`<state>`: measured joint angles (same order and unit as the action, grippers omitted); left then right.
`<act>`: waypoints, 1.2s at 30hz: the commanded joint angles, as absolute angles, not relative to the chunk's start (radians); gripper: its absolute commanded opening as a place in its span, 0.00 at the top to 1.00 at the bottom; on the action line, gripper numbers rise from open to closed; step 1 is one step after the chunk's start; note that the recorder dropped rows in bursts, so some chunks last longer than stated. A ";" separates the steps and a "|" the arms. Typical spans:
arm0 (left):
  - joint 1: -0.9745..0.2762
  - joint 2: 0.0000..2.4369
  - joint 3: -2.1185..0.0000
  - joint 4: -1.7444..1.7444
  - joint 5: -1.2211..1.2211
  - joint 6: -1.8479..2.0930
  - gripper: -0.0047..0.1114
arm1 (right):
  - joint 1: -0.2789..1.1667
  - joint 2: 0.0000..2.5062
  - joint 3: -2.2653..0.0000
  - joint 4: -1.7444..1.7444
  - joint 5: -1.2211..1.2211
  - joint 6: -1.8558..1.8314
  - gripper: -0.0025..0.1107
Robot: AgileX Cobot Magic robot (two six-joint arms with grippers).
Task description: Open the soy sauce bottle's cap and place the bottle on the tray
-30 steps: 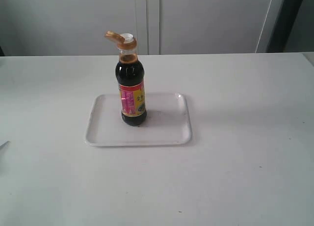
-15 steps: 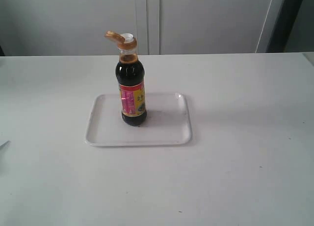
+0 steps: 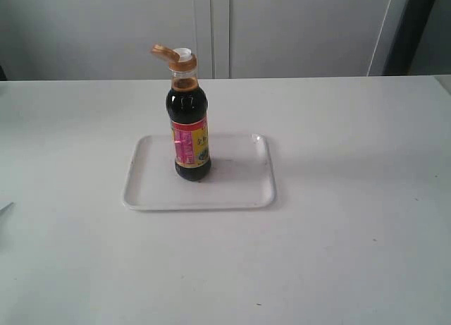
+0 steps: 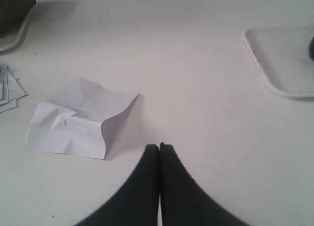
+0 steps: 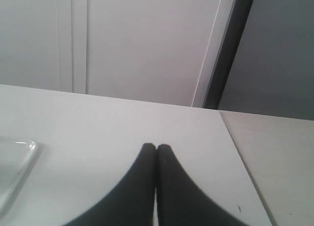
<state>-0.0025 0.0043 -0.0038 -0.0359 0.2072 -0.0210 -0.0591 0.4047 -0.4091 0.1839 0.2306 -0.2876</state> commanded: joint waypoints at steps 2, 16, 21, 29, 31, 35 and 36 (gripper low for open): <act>0.000 0.000 0.000 -0.048 0.202 -0.027 0.96 | -0.058 0.401 -0.406 0.186 0.209 -0.283 0.98; 0.000 0.000 0.000 -0.048 0.202 -0.027 0.96 | -0.058 0.116 -0.252 0.077 0.283 -0.078 0.98; 0.000 0.000 0.000 -0.048 0.202 -0.027 0.96 | -0.058 0.000 -0.179 0.075 0.347 -0.074 0.98; 0.000 0.000 0.000 -0.048 0.202 -0.027 0.96 | -0.058 0.000 -0.087 0.040 0.322 -0.074 0.98; 0.000 0.000 0.000 -0.048 0.202 -0.027 0.96 | -0.058 0.000 -0.062 0.029 0.294 -0.074 0.98; 0.000 0.000 0.000 -0.048 0.202 -0.027 0.96 | -0.058 0.000 -0.011 0.026 0.234 -0.070 0.98; 0.000 0.000 0.000 -0.048 0.202 -0.027 0.96 | -0.058 0.000 -0.003 0.026 0.228 -0.061 0.98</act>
